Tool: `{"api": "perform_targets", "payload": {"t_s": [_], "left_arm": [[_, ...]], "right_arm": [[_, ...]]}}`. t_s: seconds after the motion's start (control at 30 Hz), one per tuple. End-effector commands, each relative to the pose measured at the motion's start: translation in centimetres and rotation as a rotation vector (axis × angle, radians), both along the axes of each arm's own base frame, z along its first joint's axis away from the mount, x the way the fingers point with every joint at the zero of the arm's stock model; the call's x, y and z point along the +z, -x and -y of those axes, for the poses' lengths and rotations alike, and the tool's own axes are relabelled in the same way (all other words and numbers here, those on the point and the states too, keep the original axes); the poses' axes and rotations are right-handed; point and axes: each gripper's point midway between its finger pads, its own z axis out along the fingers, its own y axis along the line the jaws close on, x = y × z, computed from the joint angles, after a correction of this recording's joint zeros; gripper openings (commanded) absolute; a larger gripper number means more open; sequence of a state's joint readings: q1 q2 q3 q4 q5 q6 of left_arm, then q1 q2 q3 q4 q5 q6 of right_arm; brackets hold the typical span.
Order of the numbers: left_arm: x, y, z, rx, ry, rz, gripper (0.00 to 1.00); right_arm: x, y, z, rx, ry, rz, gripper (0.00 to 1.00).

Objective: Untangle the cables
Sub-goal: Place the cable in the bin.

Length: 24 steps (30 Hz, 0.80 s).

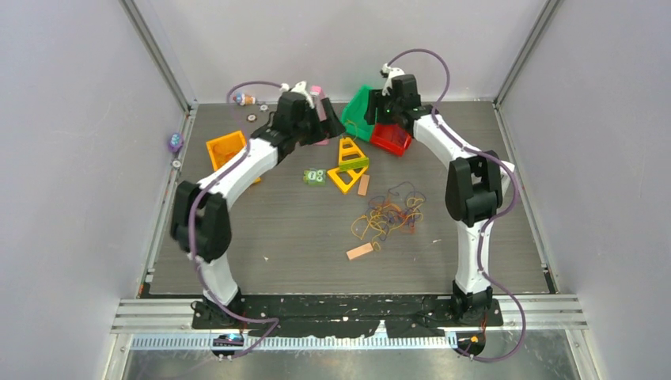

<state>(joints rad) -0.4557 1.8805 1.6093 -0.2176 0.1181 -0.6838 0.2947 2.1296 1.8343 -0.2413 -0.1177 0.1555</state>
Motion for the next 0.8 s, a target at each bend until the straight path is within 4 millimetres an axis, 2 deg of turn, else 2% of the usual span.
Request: {"api": "perform_targets", "payload": {"t_s": [0.0, 0.1, 0.13, 0.17, 0.23, 0.33, 0.43, 0.47, 0.5, 0.53, 0.57, 0.73, 0.77], "left_arm": [[1.3, 3.9, -4.1, 0.006, -0.077, 0.116, 0.93], [0.1, 7.1, -6.2, 0.013, -0.103, 0.093, 0.94], [-0.5, 7.9, -6.8, 0.016, -0.109, 0.084, 0.95], [-1.3, 8.8, -7.4, 0.021, -0.118, 0.069, 0.95], [-2.7, 10.3, -8.6, 0.033, -0.132, 0.044, 0.95], [-3.4, 11.6, -9.7, 0.052, -0.139, 0.036, 0.94], [-3.6, 12.0, -10.5, 0.068, -0.148, 0.031, 0.94], [-3.6, 12.0, -10.7, 0.07, -0.15, 0.029, 0.94], [-3.6, 11.8, -10.9, 0.074, -0.152, 0.025, 0.94], [-3.6, 11.7, -11.1, 0.077, -0.154, 0.024, 0.94], [-3.6, 11.6, -11.2, 0.08, -0.154, 0.021, 0.94], [-3.7, 11.4, -11.4, 0.077, -0.145, 0.01, 0.94], [-3.7, 11.5, -11.5, 0.077, -0.146, 0.009, 0.94]], "right_arm": [[2.2, 1.0, -3.4, 0.089, 0.033, 0.079, 0.65], [1.8, 0.8, -4.5, 0.11, 0.074, 0.089, 0.68], [0.8, 0.8, -5.1, 0.123, 0.101, 0.079, 0.69], [1.2, 0.5, -5.5, 0.129, 0.107, 0.094, 0.69], [-0.8, 0.2, -6.6, 0.164, 0.17, 0.081, 0.71], [-1.5, -0.3, -7.6, 0.205, 0.231, 0.073, 0.71], [-2.5, -0.9, -9.3, 0.251, 0.3, 0.088, 0.71], [-2.0, -1.2, -9.1, 0.23, 0.331, 0.098, 0.72], [-3.0, -1.2, -9.3, 0.227, 0.373, 0.091, 0.72], [-2.7, -1.4, -9.4, 0.221, 0.389, 0.098, 0.72], [-3.7, -1.4, -9.5, 0.216, 0.428, 0.093, 0.71], [-4.9, -1.8, -9.5, 0.2, 0.519, 0.1, 0.64], [-5.7, -1.7, -9.4, 0.201, 0.547, 0.09, 0.63]]}}
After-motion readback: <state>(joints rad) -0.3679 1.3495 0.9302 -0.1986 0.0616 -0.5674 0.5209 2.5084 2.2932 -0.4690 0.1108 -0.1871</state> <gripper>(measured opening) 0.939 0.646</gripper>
